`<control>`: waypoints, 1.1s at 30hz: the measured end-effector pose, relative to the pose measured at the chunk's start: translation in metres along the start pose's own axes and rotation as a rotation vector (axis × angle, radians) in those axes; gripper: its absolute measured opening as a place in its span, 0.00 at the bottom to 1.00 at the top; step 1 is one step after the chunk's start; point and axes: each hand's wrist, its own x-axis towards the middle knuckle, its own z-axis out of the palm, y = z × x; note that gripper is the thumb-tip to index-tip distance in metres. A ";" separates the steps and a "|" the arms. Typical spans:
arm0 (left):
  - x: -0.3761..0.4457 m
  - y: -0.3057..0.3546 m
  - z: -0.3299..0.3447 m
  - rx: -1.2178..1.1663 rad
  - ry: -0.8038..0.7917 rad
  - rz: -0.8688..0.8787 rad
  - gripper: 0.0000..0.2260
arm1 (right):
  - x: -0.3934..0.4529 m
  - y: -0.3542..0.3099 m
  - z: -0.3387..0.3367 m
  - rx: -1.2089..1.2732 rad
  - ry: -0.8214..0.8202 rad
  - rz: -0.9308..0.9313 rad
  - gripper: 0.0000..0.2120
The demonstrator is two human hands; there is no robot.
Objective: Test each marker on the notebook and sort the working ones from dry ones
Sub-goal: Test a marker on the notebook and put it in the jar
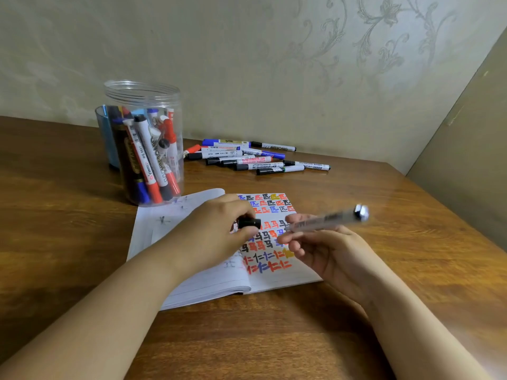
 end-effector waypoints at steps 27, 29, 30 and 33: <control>-0.005 0.004 0.014 0.054 -0.096 0.080 0.10 | 0.001 0.017 -0.013 -0.963 0.283 -0.275 0.12; -0.005 0.003 0.015 0.055 -0.096 0.080 0.09 | 0.001 0.017 -0.012 -0.978 0.271 -0.286 0.13; -0.005 0.003 0.015 0.058 -0.094 0.083 0.09 | 0.001 0.017 -0.011 -0.994 0.263 -0.289 0.14; -0.005 0.002 0.016 0.063 -0.098 0.082 0.09 | 0.001 0.018 -0.012 -1.024 0.248 -0.286 0.14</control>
